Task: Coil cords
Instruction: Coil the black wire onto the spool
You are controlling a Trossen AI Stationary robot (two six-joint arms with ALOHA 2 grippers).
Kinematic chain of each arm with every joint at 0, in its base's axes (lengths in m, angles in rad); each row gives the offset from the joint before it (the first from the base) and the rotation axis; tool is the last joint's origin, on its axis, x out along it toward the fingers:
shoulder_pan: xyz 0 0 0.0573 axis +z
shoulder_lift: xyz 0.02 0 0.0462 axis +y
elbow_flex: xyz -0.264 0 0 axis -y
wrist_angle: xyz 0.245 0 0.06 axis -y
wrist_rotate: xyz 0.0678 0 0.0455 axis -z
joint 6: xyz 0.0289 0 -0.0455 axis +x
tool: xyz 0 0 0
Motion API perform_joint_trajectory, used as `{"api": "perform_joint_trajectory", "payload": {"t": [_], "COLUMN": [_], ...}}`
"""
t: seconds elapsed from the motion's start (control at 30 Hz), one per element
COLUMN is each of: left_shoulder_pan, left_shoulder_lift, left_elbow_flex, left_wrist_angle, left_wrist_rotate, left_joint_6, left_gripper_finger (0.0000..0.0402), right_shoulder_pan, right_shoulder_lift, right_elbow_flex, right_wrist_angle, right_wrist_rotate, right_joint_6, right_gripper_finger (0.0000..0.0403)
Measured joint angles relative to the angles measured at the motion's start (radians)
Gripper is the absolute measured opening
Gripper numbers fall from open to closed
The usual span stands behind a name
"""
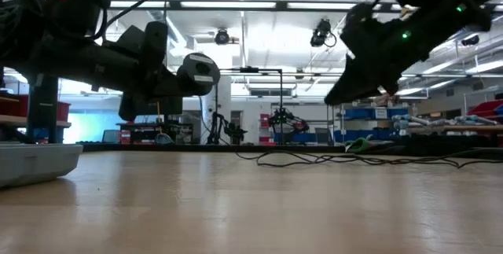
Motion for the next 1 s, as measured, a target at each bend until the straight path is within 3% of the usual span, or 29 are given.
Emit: {"api": "perform_joint_trajectory", "payload": {"t": [0.17,0.3,0.47,0.7,0.87,1.0], "left_shoulder_pan": [0.01,0.01,0.01,0.01,0.01,0.01], "left_shoulder_lift": [0.051,0.071,0.07,0.07,0.07,0.07], "left_elbow_flex": [0.023,0.032,0.031,0.031,0.031,0.03], "left_wrist_angle": [0.029,0.05,0.067,0.097,0.097,0.097], "left_wrist_rotate": [0.0,0.003,0.004,0.004,0.007,0.006], "left_joint_6": [0.001,0.001,0.003,0.006,0.008,0.009], "left_gripper_finger": [0.0,0.0,0.0,0.0,0.0,0.0], "right_shoulder_pan": [-0.061,-0.108,-0.151,-0.192,-0.226,-0.237], "right_shoulder_lift": [0.111,0.312,0.52,0.669,0.726,0.737], "right_elbow_flex": [-0.105,-0.03,0.147,0.336,0.438,0.477], "right_wrist_angle": [0.515,0.701,0.69,0.599,0.443,0.367], "right_wrist_rotate": [0.008,-0.118,-0.151,-0.197,-0.286,-0.239], "right_joint_6": [-0.133,-0.297,-0.43,-0.644,-0.675,-0.662], "right_gripper_finger": [0.0076,0.0088,0.0116,0.0153,0.0151,0.013]}}
